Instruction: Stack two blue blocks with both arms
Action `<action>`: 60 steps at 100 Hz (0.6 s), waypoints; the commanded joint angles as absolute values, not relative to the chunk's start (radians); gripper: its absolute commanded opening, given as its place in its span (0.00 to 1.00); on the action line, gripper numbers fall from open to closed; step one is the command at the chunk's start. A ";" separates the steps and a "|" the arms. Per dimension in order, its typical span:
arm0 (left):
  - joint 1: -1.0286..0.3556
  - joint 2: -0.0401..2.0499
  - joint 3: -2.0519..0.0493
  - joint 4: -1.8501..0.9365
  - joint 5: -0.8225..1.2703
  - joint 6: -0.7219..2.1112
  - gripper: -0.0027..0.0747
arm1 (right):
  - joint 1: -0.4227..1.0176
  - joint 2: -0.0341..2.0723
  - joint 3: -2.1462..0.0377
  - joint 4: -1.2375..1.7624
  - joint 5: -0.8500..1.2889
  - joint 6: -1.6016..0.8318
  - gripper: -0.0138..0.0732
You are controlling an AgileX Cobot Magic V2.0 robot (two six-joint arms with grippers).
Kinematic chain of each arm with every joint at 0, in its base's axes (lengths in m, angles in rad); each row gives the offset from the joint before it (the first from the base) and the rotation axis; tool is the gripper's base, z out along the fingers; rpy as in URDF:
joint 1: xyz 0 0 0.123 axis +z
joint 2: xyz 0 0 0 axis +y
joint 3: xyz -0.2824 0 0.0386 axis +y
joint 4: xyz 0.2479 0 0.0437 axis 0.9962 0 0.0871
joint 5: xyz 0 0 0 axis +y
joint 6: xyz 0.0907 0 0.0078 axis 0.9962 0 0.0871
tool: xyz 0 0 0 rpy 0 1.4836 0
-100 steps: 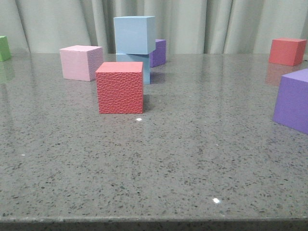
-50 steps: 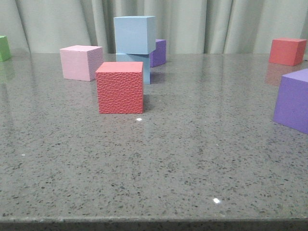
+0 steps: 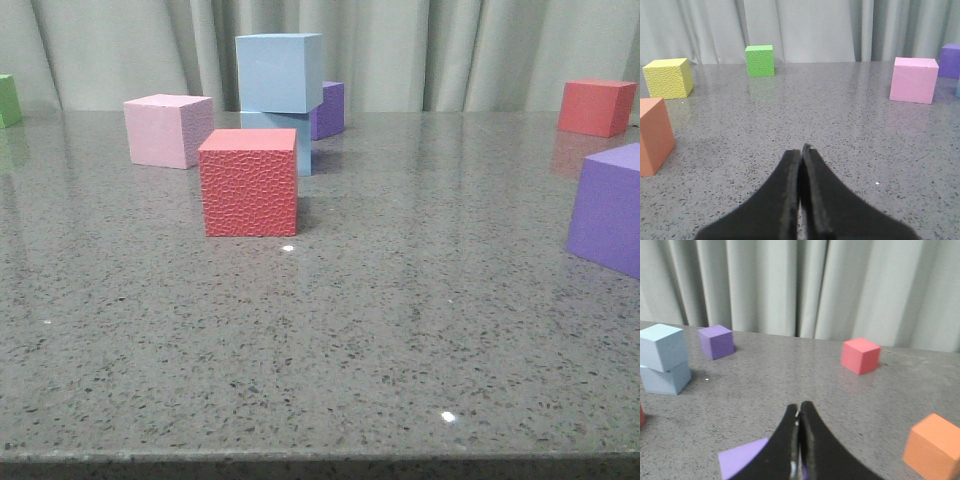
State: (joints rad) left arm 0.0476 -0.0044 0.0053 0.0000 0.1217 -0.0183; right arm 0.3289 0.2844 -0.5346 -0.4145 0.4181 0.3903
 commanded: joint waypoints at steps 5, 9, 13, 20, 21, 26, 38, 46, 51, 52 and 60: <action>0.049 -0.038 0.007 -0.012 0.045 -0.019 0.01 | 0.233 0.294 -0.451 -0.250 0.108 0.227 0.08; 0.049 -0.038 0.007 -0.012 0.045 -0.019 0.01 | 0.204 0.292 -0.416 -0.210 0.045 0.196 0.08; 0.049 -0.038 0.007 -0.012 0.045 -0.019 0.01 | 0.178 0.289 -0.373 -0.186 -0.023 0.177 0.08; 0.049 -0.038 0.007 -0.012 0.045 -0.019 0.01 | 0.140 0.281 -0.301 -0.153 -0.120 0.176 0.08; 0.049 -0.038 0.007 -0.012 0.045 -0.019 0.01 | 0.136 0.279 -0.294 -0.149 -0.127 0.176 0.08; 0.049 -0.038 0.007 -0.012 0.045 -0.019 0.01 | 0.112 0.259 -0.244 -0.136 -0.160 0.176 0.08; 0.049 -0.038 0.007 -0.012 0.045 -0.019 0.01 | 0.060 0.196 -0.154 -0.129 -0.161 0.177 0.08; 0.049 -0.038 0.007 -0.012 0.045 -0.019 0.01 | 0.039 0.153 -0.110 -0.125 -0.141 0.177 0.08; 0.049 -0.038 0.007 -0.012 0.045 -0.019 0.01 | 0.029 0.127 -0.086 -0.124 -0.129 0.177 0.08; 0.049 -0.038 0.007 -0.012 0.045 -0.019 0.01 | 0.026 0.123 -0.080 -0.124 -0.125 0.177 0.08; 0.049 -0.038 0.007 -0.012 0.045 -0.019 0.01 | 0.016 0.070 -0.051 -0.122 -0.100 0.177 0.08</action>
